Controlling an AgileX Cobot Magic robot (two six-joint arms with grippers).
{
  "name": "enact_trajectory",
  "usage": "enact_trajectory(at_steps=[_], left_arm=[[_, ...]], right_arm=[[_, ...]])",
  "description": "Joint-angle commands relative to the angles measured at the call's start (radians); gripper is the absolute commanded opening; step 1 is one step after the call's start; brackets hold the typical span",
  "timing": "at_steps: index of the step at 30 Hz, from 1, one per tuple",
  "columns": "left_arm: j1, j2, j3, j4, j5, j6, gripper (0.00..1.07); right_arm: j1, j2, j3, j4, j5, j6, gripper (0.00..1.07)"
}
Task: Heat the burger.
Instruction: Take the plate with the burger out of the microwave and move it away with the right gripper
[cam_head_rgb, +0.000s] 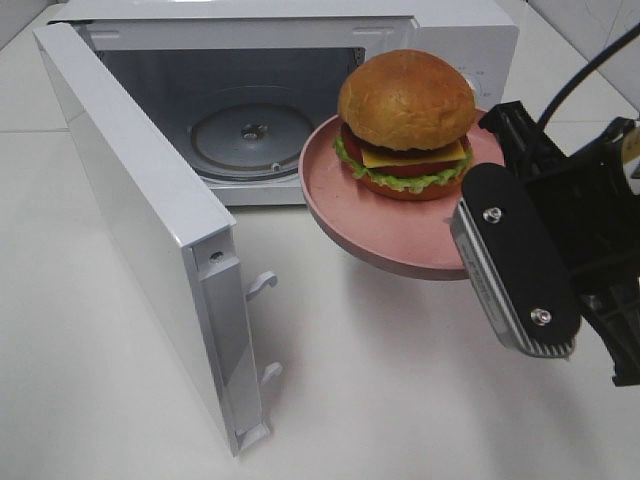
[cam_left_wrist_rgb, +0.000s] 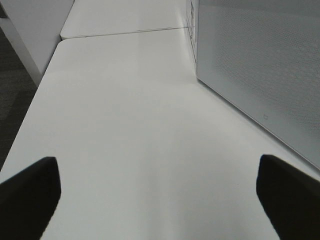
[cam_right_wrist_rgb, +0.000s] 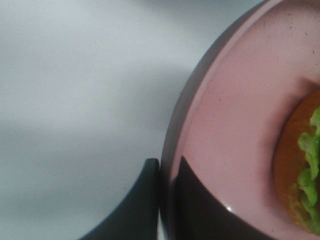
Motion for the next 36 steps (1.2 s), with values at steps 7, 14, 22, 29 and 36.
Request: enact_trajectory(at_steps=[7, 14, 22, 29, 36], left_arm=[[0.001, -0.019, 0.003, 0.002, -0.004, -0.006, 1.01], [0.001, -0.019, 0.003, 0.002, -0.004, -0.006, 1.01], [0.001, -0.019, 0.003, 0.002, -0.004, -0.006, 1.01], [0.001, -0.019, 0.003, 0.002, -0.004, -0.006, 1.01], [0.001, -0.019, 0.003, 0.002, -0.004, -0.006, 1.01]], right_arm=[[-0.003, -0.149, 0.063, -0.08, 0.009, 0.106, 0.01], [-0.006, -0.277, 0.126, -0.145, 0.062, 0.234, 0.01], [-0.031, -0.325, 0.159, -0.235, 0.115, 0.416, 0.01], [-0.142, -0.325, 0.159, -0.316, 0.111, 0.564, 0.02], [-0.213, -0.318, 0.159, -0.367, 0.12, 0.705, 0.02]])
